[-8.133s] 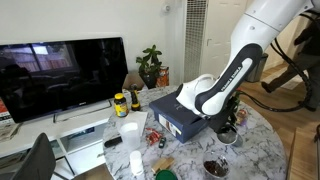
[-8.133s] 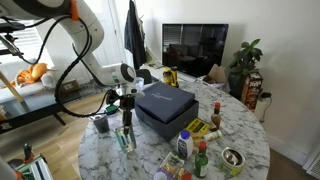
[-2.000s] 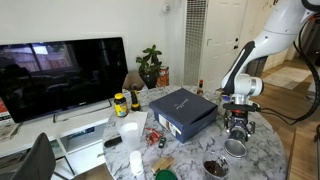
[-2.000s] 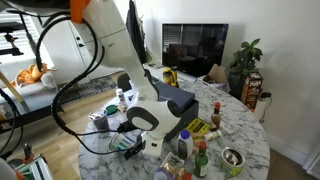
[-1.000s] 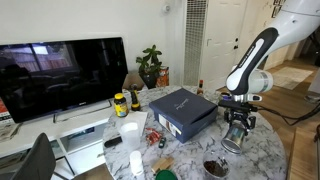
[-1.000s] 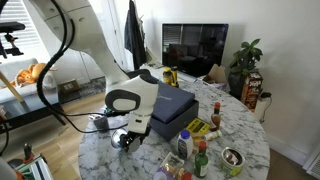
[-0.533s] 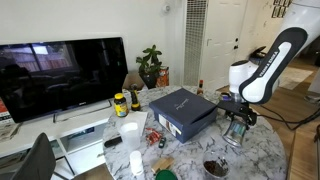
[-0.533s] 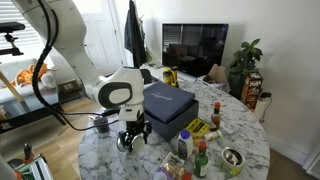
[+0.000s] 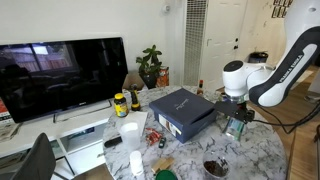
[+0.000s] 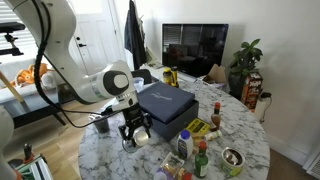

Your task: Flip the silver cup over then place the plastic cup on it

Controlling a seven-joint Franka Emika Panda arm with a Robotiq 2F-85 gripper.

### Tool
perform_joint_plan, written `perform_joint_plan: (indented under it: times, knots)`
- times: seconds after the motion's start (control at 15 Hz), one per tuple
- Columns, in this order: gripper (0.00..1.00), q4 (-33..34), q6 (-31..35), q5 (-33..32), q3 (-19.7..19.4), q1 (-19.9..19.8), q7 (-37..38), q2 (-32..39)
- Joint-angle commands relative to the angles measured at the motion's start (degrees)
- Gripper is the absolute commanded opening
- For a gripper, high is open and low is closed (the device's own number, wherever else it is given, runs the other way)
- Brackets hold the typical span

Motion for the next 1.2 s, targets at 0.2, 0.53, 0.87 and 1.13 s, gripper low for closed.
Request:
perform_joint_plan:
  times: [0.2,0.53,0.87,1.13]
  knots:
    - [0.53,1.4,-10.2,-8.6,-3.1,7.5,11.9,-1.0]
    - [0.53,4.1,-16.3,-14.7,15.7,-8.9,18.9,-1.2]
    - [0.53,5.8,-18.6,-17.9,31.8,-23.5,22.7,-0.4]
    - [1.00,6.4,-19.7,-18.9,39.4,-30.9,23.6,-0.1]
